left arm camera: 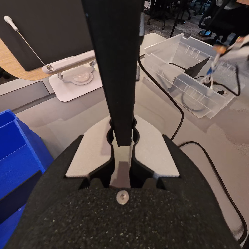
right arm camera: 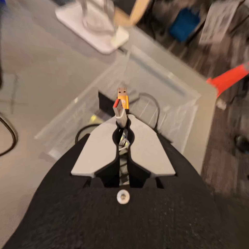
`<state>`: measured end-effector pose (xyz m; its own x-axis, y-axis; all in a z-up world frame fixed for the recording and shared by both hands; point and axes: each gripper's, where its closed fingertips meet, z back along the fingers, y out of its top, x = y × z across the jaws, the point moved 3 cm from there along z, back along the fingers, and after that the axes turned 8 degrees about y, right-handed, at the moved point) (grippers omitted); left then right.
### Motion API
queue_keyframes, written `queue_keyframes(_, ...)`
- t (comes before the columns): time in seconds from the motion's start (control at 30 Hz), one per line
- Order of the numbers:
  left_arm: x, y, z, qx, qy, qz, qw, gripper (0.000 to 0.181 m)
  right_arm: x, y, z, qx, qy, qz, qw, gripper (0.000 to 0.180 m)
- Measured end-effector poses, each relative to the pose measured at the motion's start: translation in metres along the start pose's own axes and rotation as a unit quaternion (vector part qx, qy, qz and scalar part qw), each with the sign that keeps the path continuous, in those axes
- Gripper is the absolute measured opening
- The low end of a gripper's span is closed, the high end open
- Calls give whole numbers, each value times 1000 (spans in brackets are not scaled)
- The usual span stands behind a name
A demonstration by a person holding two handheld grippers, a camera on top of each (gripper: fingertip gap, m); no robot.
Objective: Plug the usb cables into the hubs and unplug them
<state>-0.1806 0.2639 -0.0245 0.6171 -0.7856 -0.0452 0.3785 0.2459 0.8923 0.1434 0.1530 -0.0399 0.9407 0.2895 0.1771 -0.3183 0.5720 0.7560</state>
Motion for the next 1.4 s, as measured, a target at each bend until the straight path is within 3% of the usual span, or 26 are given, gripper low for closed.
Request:
queue_keyframes(0.1, 1, -1, -1, -2, -3, 3, 1000, 24, -6, -39, -35, -76, 41, -37, 996, 5)
queue_keyframes(0.23, 6, -3, -6, -8, -17, 7, 1000, 24, -17, -44, -69, -127, 113, -71, 983, 6)
queue_keyframes(0.37, 12, -2, -6, -9, -24, -2, 1000, 24, -30, -62, -101, -234, 146, -16, 961, 6)
queue_keyframes(0.47, 12, -3, -5, -10, -26, -3, 1000, 24, -31, -59, -107, -248, 158, 16, 956, 7)
queue_keyframes(0.57, 10, -6, -5, -13, -29, -1, 1000, 24, -21, -48, -96, -246, 150, 31, 957, 41)
queue_keyframes(0.7, 6, -7, -5, -14, -31, -1, 999, 24, -7, -11, -45, -155, 151, 4, 976, 44)
queue_keyframes(0.83, 5, -5, -4, -11, -35, -1, 999, 24, 3, -1, -1, -93, 121, -14, 988, 33)
queue_keyframes(1.03, 10, -6, -4, -13, -40, -7, 999, 24, -32, -38, -28, -138, 161, -3, 977, 38)
queue_keyframes(1.17, 16, -5, 0, -11, -76, 7, 997, 24, -64, 1, -22, -20, 183, -26, 983, 35)
queue_keyframes(1.23, 29, 0, 5, -1, -152, 25, 988, 23, -109, 38, -11, 88, 272, -33, 958, 38)
queue_keyframes(1.3, 48, 2, 16, 5, -251, 28, 968, 23, -160, 66, 0, 160, 384, -45, 908, 52)
queue_keyframes(1.37, 64, 6, 28, 23, -312, 20, 950, 23, -198, 81, -3, 187, 446, -44, 874, 62)
queue_keyframes(1.4, 72, 9, 35, 32, -341, 23, 939, 23, -211, 83, -12, 181, 451, -36, 873, 66)
